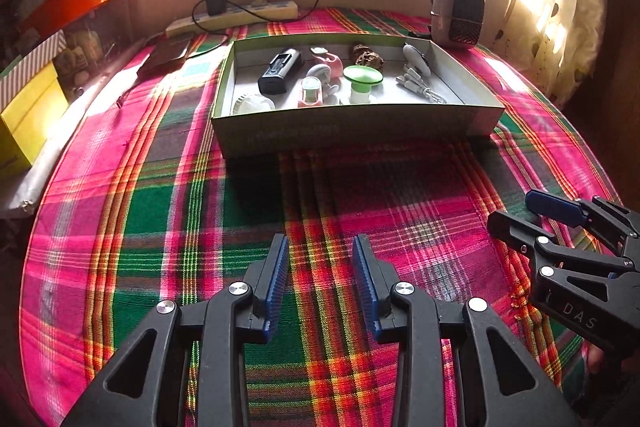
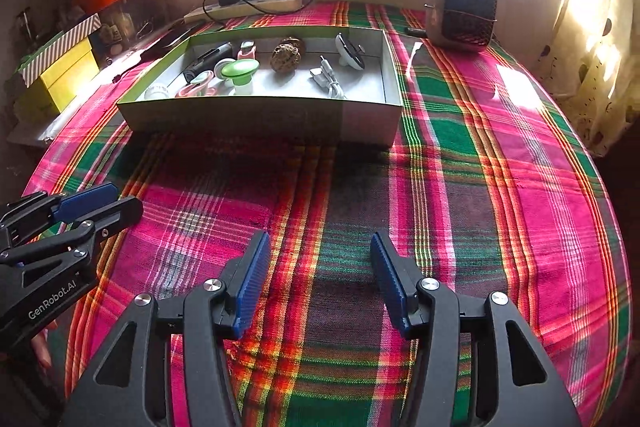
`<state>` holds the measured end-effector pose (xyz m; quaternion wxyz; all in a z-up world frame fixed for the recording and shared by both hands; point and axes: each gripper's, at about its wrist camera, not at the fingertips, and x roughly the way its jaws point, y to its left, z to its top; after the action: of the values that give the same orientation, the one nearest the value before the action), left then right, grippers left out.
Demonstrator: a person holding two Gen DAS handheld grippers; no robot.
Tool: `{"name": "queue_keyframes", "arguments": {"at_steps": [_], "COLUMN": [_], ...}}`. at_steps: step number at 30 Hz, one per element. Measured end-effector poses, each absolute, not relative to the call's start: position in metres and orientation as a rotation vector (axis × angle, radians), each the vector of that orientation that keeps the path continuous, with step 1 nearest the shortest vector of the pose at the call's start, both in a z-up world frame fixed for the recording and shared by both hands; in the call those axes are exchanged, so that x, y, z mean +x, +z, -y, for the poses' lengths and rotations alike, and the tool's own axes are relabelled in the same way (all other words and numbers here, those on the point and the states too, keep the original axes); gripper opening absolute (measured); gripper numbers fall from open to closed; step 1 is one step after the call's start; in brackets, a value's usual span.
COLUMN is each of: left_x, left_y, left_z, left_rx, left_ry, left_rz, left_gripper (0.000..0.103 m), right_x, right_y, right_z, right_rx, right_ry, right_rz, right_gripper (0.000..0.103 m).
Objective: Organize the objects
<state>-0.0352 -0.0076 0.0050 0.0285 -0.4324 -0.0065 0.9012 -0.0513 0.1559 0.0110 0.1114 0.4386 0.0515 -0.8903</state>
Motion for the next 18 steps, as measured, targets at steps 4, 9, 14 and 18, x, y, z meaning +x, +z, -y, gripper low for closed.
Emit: {"name": "queue_keyframes", "arguments": {"at_steps": [4, 9, 14, 18], "left_x": [-0.0299, -0.0269, -0.0264, -0.0264], "left_y": [0.0035, 0.003, 0.0029, 0.0029], "left_z": [0.0037, 0.0023, 0.0022, 0.0019], "left_rx": [-1.313, -1.31, -1.311, -1.31], "left_ry": [2.814, 2.821, 2.821, 2.821], "left_rz": [0.008, 0.019, 0.016, 0.016], "left_gripper": [0.031, 0.031, 0.031, 0.031], "right_x": [-0.0451, -0.043, -0.0431, -0.0431], "right_y": [0.0107, 0.0108, 0.0108, 0.0107], "right_z": [-0.1587, -0.1583, -0.1583, -0.1582], "right_rx": [1.283, 1.278, 1.278, 1.278], "right_ry": [-2.633, -2.648, -2.647, -2.647], "right_rz": [-0.148, -0.15, -0.147, -0.147], "right_gripper": [0.053, 0.053, 0.054, 0.054]}}
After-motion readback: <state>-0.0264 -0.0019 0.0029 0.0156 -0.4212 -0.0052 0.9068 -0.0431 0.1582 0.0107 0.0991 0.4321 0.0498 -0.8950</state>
